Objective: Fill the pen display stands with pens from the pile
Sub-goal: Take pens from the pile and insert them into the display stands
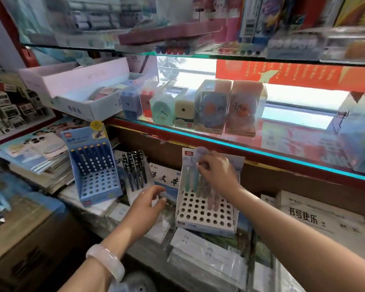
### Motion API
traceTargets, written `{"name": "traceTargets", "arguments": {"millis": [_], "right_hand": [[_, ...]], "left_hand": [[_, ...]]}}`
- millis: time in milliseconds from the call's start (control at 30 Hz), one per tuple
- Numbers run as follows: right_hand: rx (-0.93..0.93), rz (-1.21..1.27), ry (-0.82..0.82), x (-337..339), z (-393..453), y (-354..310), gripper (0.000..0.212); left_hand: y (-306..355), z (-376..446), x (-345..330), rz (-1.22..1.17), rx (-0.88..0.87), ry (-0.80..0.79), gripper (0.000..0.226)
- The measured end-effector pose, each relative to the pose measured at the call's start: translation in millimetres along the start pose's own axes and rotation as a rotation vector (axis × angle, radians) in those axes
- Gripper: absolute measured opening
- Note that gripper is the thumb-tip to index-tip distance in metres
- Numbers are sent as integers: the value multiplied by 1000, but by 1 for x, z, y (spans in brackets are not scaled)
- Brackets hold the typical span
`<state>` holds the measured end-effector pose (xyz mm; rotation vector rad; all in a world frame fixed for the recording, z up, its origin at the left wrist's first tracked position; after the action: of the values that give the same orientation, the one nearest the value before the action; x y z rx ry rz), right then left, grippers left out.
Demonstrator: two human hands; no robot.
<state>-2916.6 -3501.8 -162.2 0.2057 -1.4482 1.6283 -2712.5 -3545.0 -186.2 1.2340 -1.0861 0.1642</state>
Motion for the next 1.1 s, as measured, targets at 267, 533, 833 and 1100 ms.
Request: {"name": "traceTargets", "arguments": {"millis": [267,533,833,1100], "right_hand": [[-25,-71,104,-4,-4,0,24],[-141,-167,31,-13,-5,6,22],[-69,-128,26,-11,-10,4,24],[60,-437,-78,-18,-8,5,28]], "left_hand": [[5,3,1,-15,-7,-21,26],[-1,1,2,-28,11,-15,23],[-4,-2,1,-41,5,-36,20],[-5,-2,1,-47,5,-62,19]]}}
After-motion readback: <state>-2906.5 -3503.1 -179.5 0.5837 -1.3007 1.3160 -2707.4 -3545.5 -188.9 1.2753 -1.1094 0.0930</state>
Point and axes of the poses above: each hand's wrist, its own z-axis towards the middle knuckle, its own x-axis out of the back of the hand, y = z × x, the point moved 2 cm from there along z, towards the middle knuckle, and after that the axes turned 13 degrees about z, right-handed, at the moved point
